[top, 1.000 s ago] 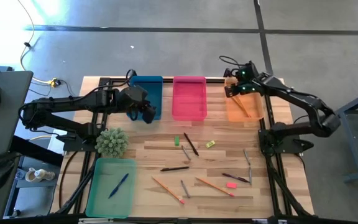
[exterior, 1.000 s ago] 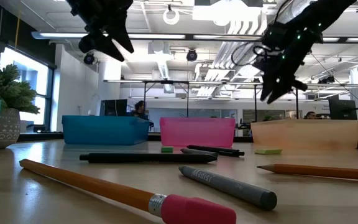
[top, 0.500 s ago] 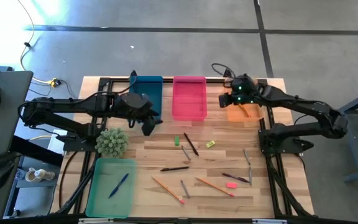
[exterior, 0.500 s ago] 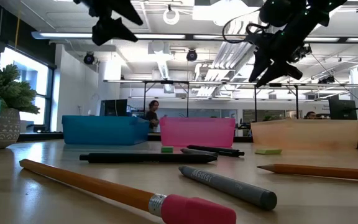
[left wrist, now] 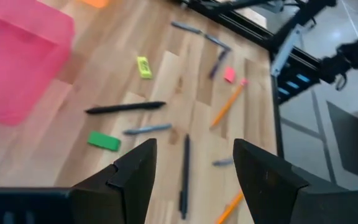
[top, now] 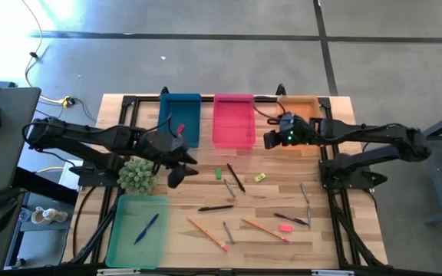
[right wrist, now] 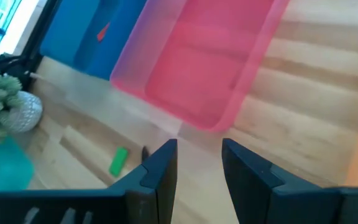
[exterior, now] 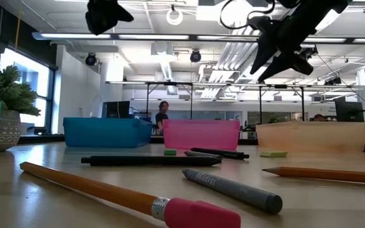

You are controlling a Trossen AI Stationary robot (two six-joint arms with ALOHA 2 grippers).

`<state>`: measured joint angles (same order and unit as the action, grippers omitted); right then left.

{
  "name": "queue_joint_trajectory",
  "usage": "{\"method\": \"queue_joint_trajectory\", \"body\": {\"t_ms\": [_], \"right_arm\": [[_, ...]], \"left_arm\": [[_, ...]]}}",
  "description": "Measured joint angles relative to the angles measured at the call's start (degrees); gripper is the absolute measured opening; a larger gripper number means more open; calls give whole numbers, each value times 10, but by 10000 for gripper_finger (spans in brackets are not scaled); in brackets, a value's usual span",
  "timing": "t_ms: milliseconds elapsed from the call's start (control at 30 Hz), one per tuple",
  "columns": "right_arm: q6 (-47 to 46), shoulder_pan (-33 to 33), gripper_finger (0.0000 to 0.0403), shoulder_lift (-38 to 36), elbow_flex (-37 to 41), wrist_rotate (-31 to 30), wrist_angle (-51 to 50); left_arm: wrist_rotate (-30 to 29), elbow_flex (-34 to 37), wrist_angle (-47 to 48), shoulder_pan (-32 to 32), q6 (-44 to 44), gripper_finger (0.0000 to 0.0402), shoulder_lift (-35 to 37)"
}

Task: Sort crayons/erasers/pens/pencils in bins
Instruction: Put the left black pen into the transparent blue bin

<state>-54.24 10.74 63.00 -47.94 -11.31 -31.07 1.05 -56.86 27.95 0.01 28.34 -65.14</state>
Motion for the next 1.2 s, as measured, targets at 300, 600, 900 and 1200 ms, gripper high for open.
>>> {"method": "queue_joint_trajectory", "body": {"t_ms": [300, 600, 900, 1200], "right_arm": [[-45, -70, 119, 0, 0, -38, 0], [-33, -86, 119, 0, 0, -48, -6], [-8, -85, 119, 0, 0, -31, -54], [-8, -85, 119, 0, 0, -31, -108]], "left_arm": [[-11, 0, -1, -45, 31, 200, 0], [-56, -51, 27, -61, 30, 200, -21], [-87, -102, 94, -67, 5, 200, -114], [-123, -103, 125, -98, 48, 200, -208]]}}
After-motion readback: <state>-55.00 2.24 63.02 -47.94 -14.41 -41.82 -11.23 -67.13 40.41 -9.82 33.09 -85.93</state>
